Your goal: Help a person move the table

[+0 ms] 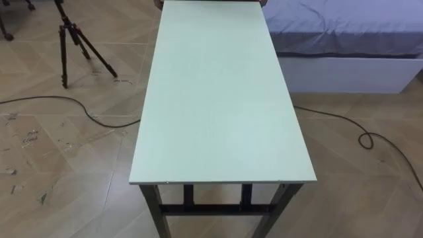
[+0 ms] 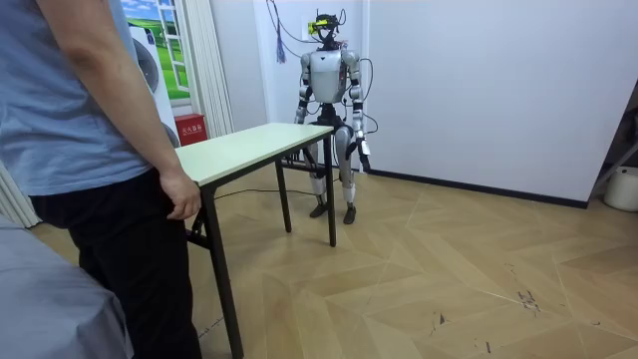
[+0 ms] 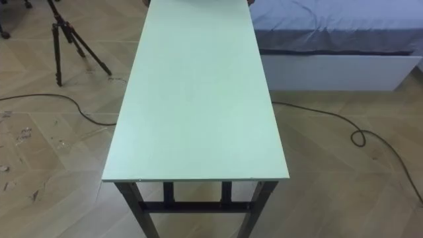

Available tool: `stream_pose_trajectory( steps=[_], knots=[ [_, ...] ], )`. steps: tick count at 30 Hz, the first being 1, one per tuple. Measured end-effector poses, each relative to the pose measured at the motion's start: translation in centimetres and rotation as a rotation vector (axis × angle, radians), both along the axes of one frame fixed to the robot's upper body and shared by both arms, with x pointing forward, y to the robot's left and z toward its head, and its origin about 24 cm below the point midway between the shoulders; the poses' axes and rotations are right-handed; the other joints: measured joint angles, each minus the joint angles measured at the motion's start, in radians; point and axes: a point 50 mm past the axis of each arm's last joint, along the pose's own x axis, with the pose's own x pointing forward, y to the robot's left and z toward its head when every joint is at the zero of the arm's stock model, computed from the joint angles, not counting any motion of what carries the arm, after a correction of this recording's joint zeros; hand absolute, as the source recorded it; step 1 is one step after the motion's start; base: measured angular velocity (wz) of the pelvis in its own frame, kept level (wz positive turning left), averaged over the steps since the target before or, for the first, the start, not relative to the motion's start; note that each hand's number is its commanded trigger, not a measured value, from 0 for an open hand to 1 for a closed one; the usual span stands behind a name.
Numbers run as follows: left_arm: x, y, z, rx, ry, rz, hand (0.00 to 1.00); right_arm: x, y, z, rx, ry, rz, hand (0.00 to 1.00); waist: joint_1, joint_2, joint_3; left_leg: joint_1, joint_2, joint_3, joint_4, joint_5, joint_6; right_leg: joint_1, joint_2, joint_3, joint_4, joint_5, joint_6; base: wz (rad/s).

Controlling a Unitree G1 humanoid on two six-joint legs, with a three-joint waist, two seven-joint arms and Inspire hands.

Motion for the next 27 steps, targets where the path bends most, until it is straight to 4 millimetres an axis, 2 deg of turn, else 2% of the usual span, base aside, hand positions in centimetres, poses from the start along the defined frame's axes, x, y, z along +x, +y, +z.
stream_pose_trajectory(
  steps=[7,18,22,24,25,27],
  knots=[
    [0.02,0.00,0.00,0.000,0.000,-0.001,0.00,0.12,0.08,0.02,-0.003,-0.009,0.015,0.00,0.001,-0.002,-0.0027,0.001,0.000,0.000,0.000,0.000,0.000,0.000,0.000,0.001,-0.001,0.000,0.000,0.00],
    [-0.08,-0.02,-0.05,-0.010,0.004,0.010,0.00,0.11,0.12,-0.01,-0.001,-0.005,0.014,0.00,-0.001,0.000,0.0012,0.002,0.000,-0.002,0.001,0.000,0.000,0.003,0.000,-0.002,0.000,0.000,0.000,0.00],
    [-0.24,-0.14,-0.11,-0.041,-0.007,0.083,0.00,0.15,0.17,-0.01,0.008,-0.009,0.001,0.00,-0.001,-0.001,0.0011,-0.004,0.000,0.000,0.001,0.000,0.000,-0.011,-0.001,-0.003,-0.001,0.000,0.000,0.00],
    [-0.27,-0.16,-0.14,-0.064,-0.015,0.119,0.00,0.11,0.25,-0.01,0.024,-0.015,-0.010,0.00,-0.001,0.000,0.0000,-0.007,-0.001,-0.001,0.001,0.000,0.000,-0.012,-0.001,-0.005,-0.002,0.000,0.000,0.00],
    [-0.24,-0.20,-0.17,-0.088,-0.023,0.147,0.00,0.18,0.30,-0.01,0.037,-0.020,-0.017,0.00,-0.001,-0.001,-0.0038,-0.012,-0.001,-0.004,0.002,0.000,0.000,-0.010,-0.001,-0.004,-0.003,0.000,0.000,0.03],
    [-0.07,-0.34,-0.21,-0.132,-0.037,0.183,0.00,0.25,0.42,-0.01,0.067,-0.028,-0.039,0.00,-0.001,-0.002,-0.0031,-0.015,-0.001,-0.009,0.002,0.000,0.000,-0.010,-0.001,-0.005,-0.002,0.000,0.000,0.05]
  ],
)
